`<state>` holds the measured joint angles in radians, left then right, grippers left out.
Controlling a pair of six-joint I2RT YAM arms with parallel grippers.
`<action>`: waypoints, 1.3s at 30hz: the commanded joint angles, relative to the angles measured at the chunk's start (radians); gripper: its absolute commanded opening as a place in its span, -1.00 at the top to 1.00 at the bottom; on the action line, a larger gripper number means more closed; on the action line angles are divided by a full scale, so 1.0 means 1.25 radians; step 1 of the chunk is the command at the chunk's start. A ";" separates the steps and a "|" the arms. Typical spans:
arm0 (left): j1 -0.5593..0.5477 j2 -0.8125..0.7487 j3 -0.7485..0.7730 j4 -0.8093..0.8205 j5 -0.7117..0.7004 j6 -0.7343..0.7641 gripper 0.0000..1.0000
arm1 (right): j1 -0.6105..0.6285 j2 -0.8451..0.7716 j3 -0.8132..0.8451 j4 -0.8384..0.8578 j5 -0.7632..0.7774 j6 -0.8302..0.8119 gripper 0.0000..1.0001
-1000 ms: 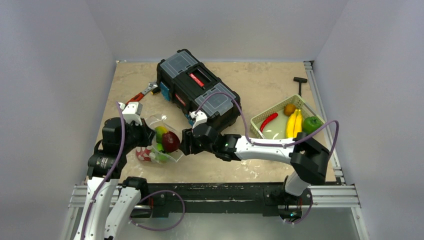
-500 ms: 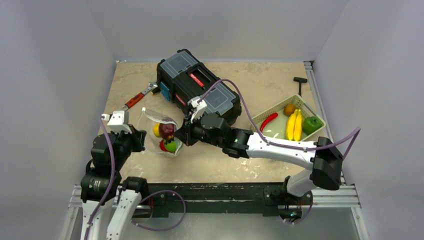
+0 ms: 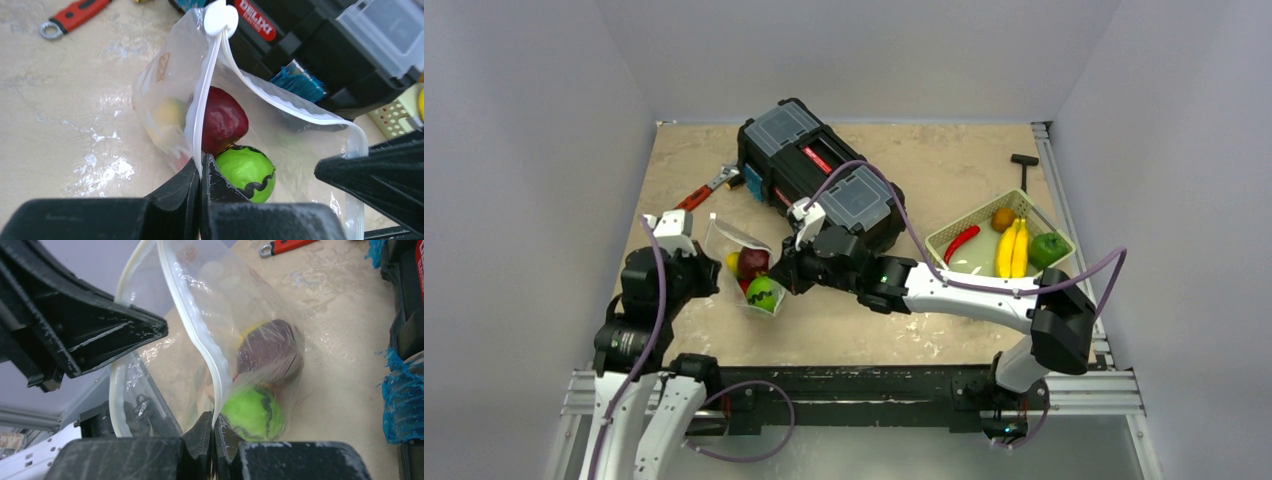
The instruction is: Place the food in the zip-top bag and seal the zipper
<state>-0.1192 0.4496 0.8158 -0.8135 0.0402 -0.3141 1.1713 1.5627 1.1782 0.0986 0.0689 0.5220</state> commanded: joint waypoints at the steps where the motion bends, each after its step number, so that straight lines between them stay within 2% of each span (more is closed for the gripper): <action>1: -0.003 -0.049 0.000 0.040 -0.006 -0.008 1.00 | 0.004 -0.045 0.042 0.005 0.022 -0.029 0.97; 10: -0.003 0.002 0.015 0.020 0.007 -0.006 1.00 | 0.004 -0.088 0.025 -0.047 0.065 -0.074 0.22; 15: -0.003 0.009 0.017 0.020 0.011 -0.006 1.00 | 0.004 -0.172 0.000 -0.064 0.123 -0.123 0.00; 18: -0.003 0.009 0.017 0.020 0.015 -0.004 1.00 | 0.003 -0.233 -0.030 -0.063 0.195 -0.160 -0.04; 26: -0.002 0.005 0.015 0.023 0.023 -0.003 1.00 | -0.031 -0.418 -0.138 -0.058 0.506 -0.200 -0.09; 28: -0.003 0.006 0.015 0.023 0.024 -0.003 1.00 | -0.084 -0.460 -0.166 -0.074 0.536 -0.165 -0.09; 33: -0.002 0.006 0.014 0.024 0.028 -0.003 1.00 | -0.285 -0.549 -0.240 -0.159 0.515 0.000 -0.04; 39: -0.003 0.007 0.013 0.025 0.030 -0.003 1.00 | -0.464 -0.552 -0.299 -0.234 0.492 0.124 0.04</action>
<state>-0.1192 0.4580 0.8150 -0.8101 0.0639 -0.3141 0.6937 0.8612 0.8379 -0.1196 0.6891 0.5297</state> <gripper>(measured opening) 0.003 0.493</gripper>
